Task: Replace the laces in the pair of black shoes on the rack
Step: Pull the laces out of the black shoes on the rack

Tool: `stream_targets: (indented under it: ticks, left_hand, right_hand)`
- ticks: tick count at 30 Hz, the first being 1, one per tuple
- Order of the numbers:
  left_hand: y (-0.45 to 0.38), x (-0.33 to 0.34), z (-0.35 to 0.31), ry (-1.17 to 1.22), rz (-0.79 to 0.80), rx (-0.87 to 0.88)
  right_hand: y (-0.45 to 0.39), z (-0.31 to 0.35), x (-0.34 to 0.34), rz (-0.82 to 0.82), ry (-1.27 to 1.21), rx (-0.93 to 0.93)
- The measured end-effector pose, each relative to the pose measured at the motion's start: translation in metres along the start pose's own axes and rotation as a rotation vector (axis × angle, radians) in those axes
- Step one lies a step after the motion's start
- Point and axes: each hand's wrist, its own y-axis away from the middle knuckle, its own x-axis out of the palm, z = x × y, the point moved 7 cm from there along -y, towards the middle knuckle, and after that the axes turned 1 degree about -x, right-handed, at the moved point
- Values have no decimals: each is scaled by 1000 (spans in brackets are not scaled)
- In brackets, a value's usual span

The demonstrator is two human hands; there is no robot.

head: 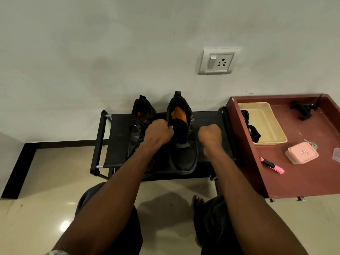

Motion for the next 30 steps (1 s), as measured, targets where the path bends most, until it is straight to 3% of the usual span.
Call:
stream_targets:
  ticks: [2, 3, 6, 8, 11, 13, 16, 19, 22, 24, 25, 27, 30]
  left_hand:
    - [6, 0, -2, 5, 14, 23]
    - [8, 2, -2, 18, 19, 24]
    - [13, 4, 1, 82, 6, 3]
    - [14, 5, 2, 96, -12, 2]
    - [17, 9, 3, 94, -34, 12]
    - [19, 13, 5, 121, -56, 15]
    - [18, 14, 9, 133, -62, 1]
    - [12, 8, 9, 116, -54, 6]
    - [5, 6, 11, 100, -22, 5]
    - [2, 6, 12, 101, -11, -14]
    - [1, 6, 12, 102, -5, -17]
    - [1, 6, 9, 95, 2, -16]
    - [3, 6, 7, 94, -6, -15]
  right_hand:
    - [0, -10, -5, -12, -77, 84]
    - [3, -6, -8, -32, -15, 34]
    - [22, 24, -8, -72, 207, -388]
    - [38, 37, 11, -11, 412, -591]
    - [49, 33, 45, 68, 795, -722]
    - [48, 30, 56, 77, 890, -756]
    - [41, 28, 59, 89, 823, -742]
    - [33, 42, 36, -12, 549, -683]
    - [2, 30, -19, -338, 45, -343]
    - [-12, 9, -45, -442, -330, -94]
    - [-16, 3, -52, -446, -354, -21]
    - [-15, 4, -59, -411, -81, -22]
    - [0, 33, -43, -262, 194, -393]
